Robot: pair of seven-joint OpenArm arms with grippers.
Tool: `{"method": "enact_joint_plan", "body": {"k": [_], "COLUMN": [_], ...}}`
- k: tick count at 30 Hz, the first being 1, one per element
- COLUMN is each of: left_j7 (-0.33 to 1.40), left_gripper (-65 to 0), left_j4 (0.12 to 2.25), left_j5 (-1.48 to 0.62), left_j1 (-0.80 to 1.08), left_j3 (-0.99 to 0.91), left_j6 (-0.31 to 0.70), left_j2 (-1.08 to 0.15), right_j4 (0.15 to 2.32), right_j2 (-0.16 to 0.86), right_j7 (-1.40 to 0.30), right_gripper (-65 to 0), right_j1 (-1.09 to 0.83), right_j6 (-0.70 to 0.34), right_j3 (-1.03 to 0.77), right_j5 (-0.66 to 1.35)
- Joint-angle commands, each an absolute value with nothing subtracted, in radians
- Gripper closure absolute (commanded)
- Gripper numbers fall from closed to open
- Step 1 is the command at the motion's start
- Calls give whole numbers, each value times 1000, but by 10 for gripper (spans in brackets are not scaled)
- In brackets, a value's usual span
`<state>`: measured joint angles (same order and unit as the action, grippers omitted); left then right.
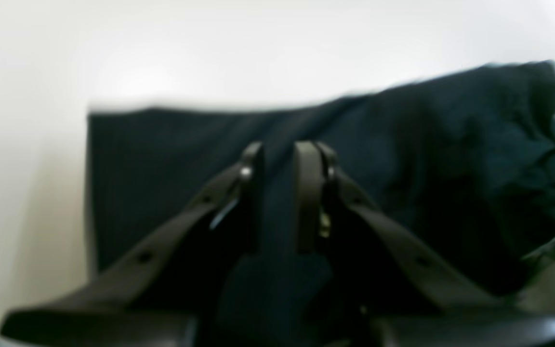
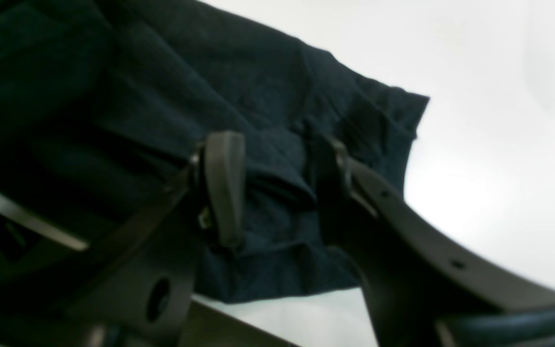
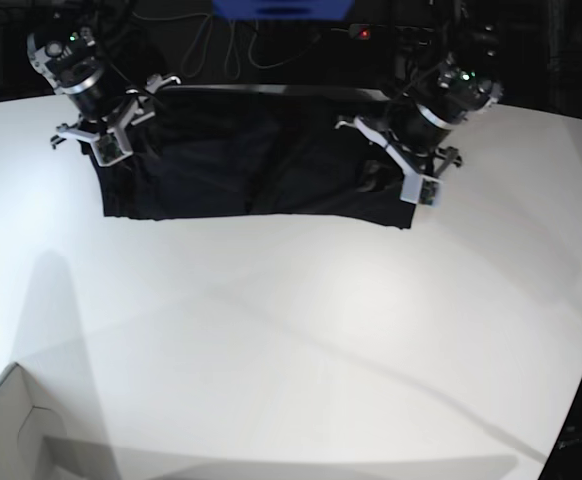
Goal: Layout the t-shirt on the table in an organized manner, then fold the t-shirt properly
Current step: 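Lay the folded end down and open both grippers, withdrawing them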
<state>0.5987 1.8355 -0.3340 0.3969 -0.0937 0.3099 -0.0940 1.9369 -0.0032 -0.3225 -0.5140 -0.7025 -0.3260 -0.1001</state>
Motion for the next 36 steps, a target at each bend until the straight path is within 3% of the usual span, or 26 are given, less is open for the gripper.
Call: {"method": "enact_joint_plan", "body": {"k": [1, 8, 17, 23, 28, 36], "left_j7": [575, 575, 575, 575, 575, 573], "left_gripper": [-106, -106, -106, -106, -106, -106], "left_j4": [1827, 1613, 1606, 1610, 1609, 1600], "left_j5": [-364, -397, -394, -397, -397, -397], "left_j1": [392, 272, 269, 274, 269, 266], "left_j3": [-127, -231, -234, -234, -234, -234], "left_j6": [312, 312, 312, 312, 312, 312], "left_j2": [-105, -111, -111, -111, -111, -111], "right_j4": [1974, 2022, 2005, 1850, 1728, 1759], "right_j2": [-4, -50, -107, -153, -145, -24], "right_j7": [-297, -294, -300, -300, -300, -292], "right_gripper": [-248, -248, -248, -248, -244, -244], "right_j1": [-521, -527, -506, -432, -403, -461], "right_j6": [-698, -698, -698, -698, -698, -519], "right_j3": [-325, -156, 194, 309, 305, 176], "right_j5": [-84, -88, -90, -90, -91, -85]}}
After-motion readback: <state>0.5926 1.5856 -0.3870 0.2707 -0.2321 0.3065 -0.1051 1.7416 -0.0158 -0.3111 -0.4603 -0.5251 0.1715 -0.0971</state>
